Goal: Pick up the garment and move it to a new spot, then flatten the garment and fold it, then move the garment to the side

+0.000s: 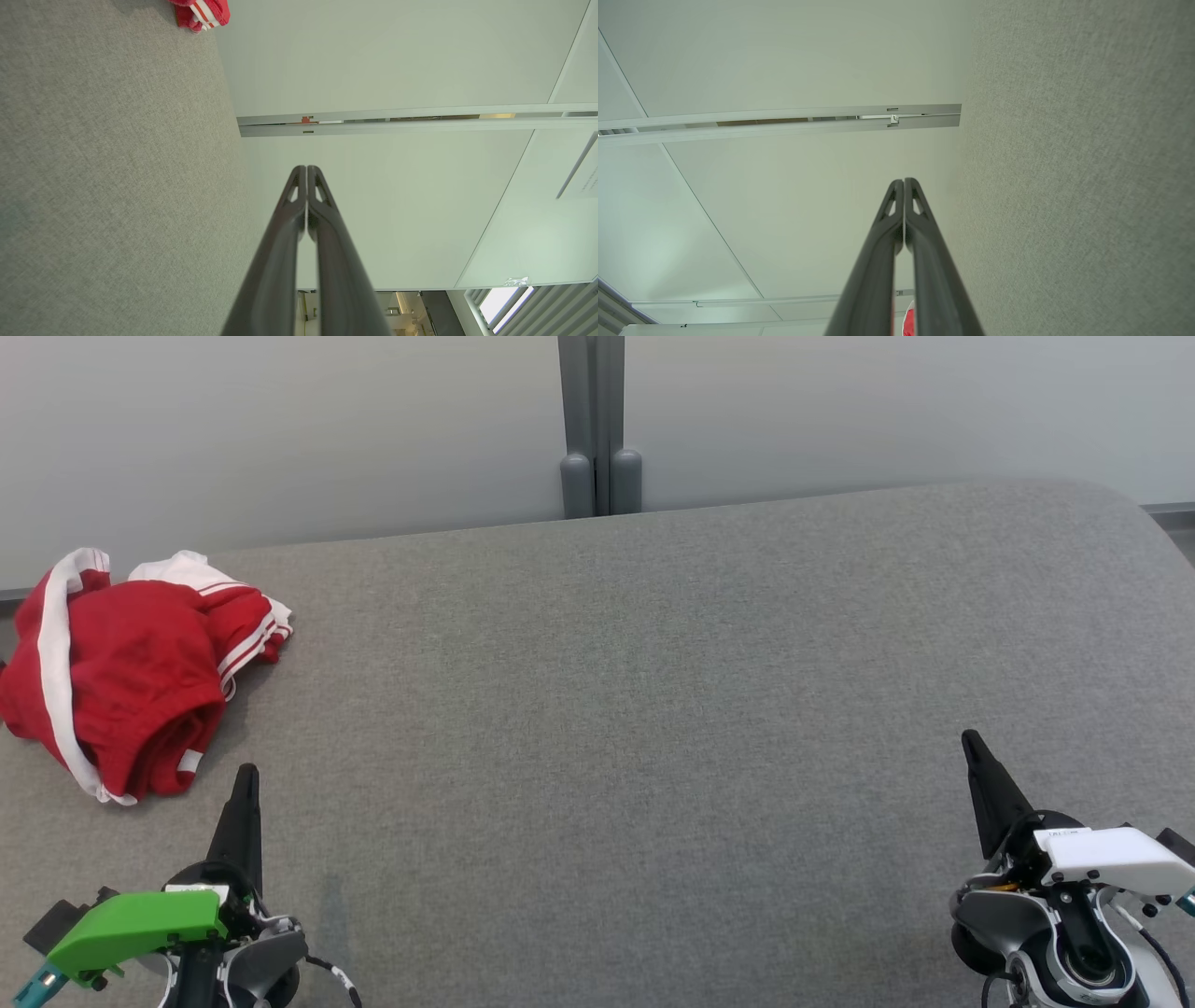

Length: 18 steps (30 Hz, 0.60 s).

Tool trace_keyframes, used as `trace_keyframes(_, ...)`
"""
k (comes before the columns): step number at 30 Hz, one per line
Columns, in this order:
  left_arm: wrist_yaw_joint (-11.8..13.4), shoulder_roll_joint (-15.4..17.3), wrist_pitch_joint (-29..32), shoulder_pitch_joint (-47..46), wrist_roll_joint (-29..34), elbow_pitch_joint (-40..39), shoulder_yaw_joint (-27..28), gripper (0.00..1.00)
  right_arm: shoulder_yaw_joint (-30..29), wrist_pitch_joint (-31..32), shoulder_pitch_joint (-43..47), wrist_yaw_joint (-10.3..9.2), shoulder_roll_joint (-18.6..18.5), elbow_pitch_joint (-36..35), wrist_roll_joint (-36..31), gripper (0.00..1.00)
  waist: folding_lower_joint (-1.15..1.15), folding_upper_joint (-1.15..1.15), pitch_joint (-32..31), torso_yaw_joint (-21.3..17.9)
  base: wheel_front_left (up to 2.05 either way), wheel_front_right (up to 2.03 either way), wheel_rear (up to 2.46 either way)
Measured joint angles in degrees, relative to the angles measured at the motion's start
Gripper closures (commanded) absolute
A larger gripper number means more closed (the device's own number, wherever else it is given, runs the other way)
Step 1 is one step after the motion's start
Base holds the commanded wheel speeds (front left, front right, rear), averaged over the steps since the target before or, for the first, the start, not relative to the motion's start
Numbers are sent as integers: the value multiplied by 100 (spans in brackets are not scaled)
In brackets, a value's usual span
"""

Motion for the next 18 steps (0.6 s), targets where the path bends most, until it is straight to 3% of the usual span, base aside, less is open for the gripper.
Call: trace_keyframes(18, 0, 0, 0, 0, 0, 0, 0, 100, 0, 0, 0, 0, 0, 0, 1, 100, 0, 0, 0, 0, 0, 0, 0)
